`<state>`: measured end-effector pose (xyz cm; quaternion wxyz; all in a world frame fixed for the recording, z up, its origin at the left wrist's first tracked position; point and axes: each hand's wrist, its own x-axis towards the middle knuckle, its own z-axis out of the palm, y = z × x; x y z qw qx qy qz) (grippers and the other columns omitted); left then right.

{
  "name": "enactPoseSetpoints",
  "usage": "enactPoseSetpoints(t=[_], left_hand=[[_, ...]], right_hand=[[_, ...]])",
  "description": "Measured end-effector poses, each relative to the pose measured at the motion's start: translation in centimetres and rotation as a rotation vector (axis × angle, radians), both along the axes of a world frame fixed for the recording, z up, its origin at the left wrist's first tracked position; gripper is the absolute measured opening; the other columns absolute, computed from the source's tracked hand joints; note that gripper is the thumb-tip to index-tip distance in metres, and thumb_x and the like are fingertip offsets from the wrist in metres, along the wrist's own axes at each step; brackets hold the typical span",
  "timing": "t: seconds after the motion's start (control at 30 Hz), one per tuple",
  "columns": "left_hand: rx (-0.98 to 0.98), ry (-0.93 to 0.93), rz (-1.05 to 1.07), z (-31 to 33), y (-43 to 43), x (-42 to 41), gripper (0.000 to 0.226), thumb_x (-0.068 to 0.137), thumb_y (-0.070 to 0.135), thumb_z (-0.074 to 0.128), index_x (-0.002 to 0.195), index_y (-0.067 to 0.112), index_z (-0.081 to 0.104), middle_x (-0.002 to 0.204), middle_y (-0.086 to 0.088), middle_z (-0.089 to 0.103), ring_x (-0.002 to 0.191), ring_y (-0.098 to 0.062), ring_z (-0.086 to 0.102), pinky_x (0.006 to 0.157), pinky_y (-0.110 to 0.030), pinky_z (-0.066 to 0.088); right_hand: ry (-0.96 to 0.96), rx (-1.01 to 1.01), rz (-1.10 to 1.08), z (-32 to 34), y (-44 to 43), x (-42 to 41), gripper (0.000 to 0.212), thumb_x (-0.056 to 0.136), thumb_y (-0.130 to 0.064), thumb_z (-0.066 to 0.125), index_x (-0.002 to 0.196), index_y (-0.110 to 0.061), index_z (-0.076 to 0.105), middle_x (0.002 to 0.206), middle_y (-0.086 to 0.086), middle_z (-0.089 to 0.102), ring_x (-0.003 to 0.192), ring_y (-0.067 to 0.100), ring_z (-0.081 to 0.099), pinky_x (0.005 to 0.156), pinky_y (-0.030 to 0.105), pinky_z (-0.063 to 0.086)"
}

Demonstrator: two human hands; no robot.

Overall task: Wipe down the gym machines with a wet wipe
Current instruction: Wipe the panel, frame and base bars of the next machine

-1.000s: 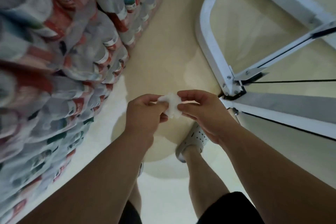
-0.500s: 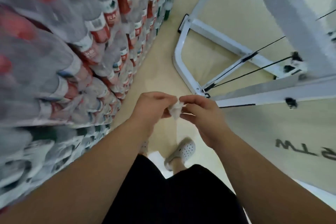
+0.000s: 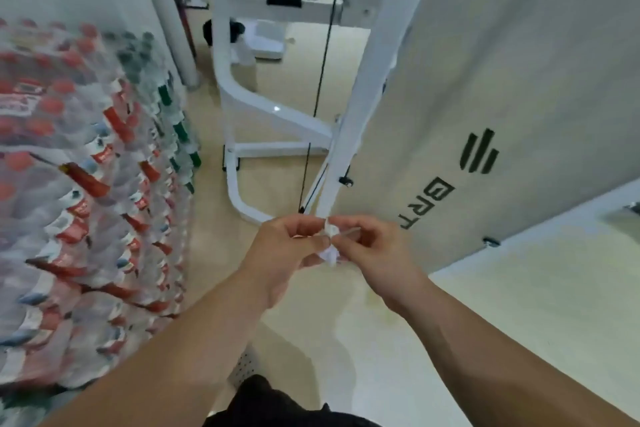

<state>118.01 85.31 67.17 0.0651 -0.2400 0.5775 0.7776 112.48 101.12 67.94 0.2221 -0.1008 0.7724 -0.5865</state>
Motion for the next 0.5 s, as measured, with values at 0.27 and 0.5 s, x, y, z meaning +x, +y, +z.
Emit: enactPoseSetpoints(t=[0.27, 0.5], left_hand=[[0.040, -0.023, -0.156, 3.5, 25.9, -2.0, 0.014, 0.090, -0.001, 0.068, 0.103, 0.005, 0.068, 0.087, -0.011, 0.075, 0.067, -0.020, 0.069, 0.058, -0.032, 0.057], [0.245, -0.139, -0.288, 6.3, 41.9, -4.5, 0.009, 0.095, -0.001, 0.060, 0.103, 0.003, 0.061, 0.103, -0.025, 0.074, 0.084, -0.031, 0.073, 0.081, -0.043, 0.057]], right_hand=[[0.259, 0.076, -0.189, 3.0, 26.9, 2.5, 0.035, 0.082, -0.006, 0.081, 0.107, -0.029, 0.076, 0.092, -0.003, 0.067, 0.074, 0.008, 0.065, 0.067, 0.019, 0.052], [0.533, 0.184, -0.277, 3.6, 43.1, 2.5, 0.037, 0.086, -0.014, 0.079, 0.121, -0.025, 0.075, 0.122, -0.013, 0.060, 0.107, 0.008, 0.064, 0.082, 0.014, 0.049]])
